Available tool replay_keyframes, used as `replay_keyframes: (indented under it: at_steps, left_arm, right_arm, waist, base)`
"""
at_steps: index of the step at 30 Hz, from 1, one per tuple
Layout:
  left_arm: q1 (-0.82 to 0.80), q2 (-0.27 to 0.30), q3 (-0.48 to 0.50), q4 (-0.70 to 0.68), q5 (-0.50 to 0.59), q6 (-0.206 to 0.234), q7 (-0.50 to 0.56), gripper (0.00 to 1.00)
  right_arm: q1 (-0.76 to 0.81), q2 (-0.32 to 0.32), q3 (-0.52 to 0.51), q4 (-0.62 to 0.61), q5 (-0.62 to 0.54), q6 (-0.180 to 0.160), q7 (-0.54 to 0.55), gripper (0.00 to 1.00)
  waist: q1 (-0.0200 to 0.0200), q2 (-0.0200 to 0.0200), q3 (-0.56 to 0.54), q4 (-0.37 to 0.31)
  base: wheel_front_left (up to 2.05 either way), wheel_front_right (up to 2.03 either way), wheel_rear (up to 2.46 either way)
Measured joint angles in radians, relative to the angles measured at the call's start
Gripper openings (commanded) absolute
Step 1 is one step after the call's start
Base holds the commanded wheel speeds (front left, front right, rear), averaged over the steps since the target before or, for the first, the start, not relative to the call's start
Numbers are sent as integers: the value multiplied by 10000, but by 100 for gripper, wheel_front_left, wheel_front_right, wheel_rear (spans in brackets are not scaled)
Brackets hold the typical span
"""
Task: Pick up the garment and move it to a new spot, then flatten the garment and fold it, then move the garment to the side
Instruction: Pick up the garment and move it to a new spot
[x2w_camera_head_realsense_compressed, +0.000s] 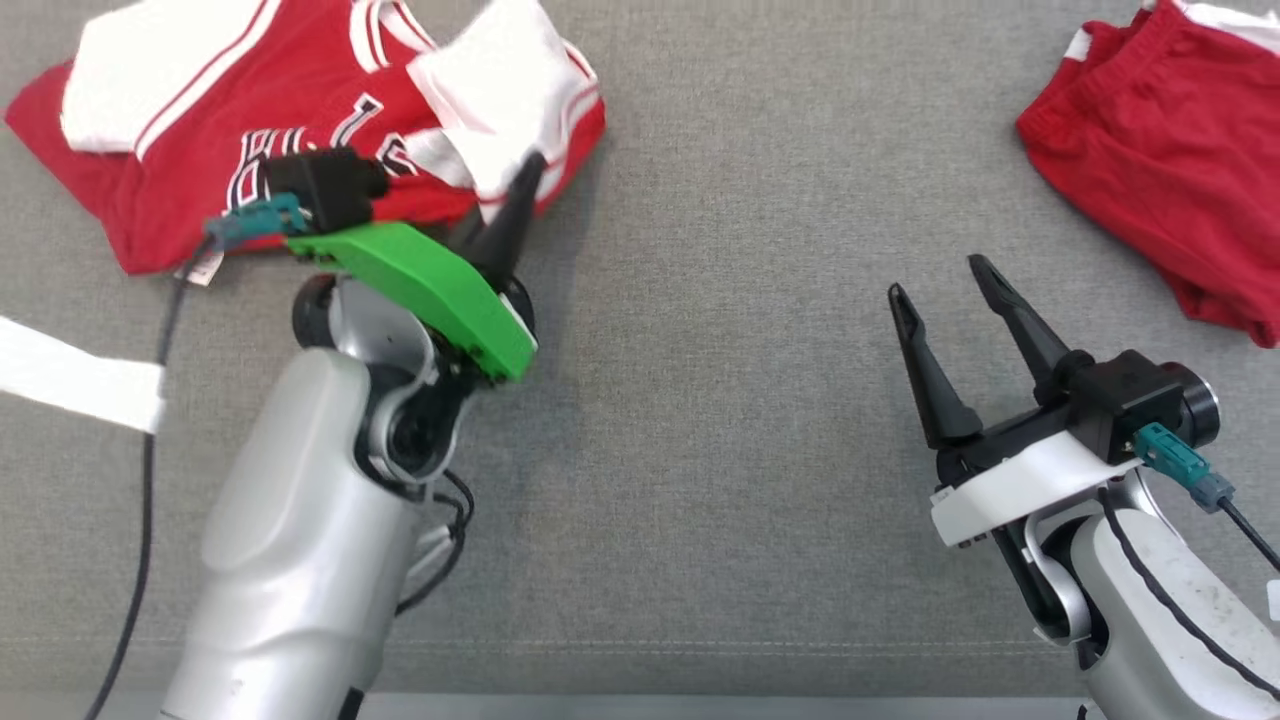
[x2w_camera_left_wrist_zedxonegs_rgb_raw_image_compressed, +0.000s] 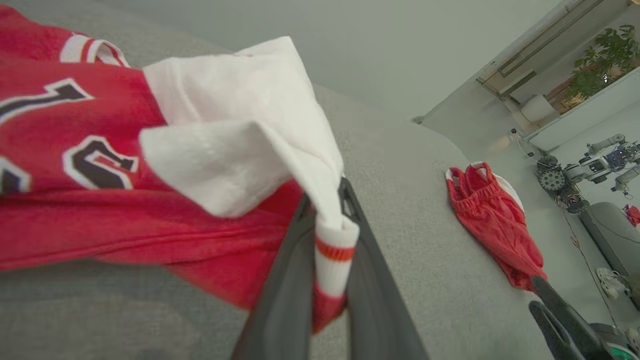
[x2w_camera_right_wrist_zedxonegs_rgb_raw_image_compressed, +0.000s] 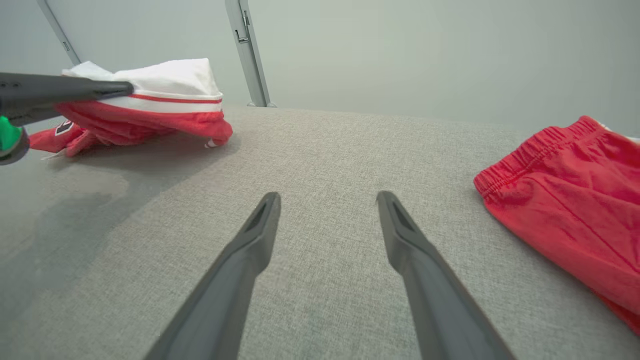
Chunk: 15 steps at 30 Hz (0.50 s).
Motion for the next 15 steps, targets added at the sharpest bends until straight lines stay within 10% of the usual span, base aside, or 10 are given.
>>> replay_keyframes:
  at_steps: [15]
  left_arm:
    - [3640, 481, -4362, -2052, -2585, 4, 123, 0]
  right_arm:
    - [513, 318, 173, 796, 173, 123, -205, 100]
  waist:
    - [-1, 0, -1417, -1301]
  base:
    - [0, 0, 0]
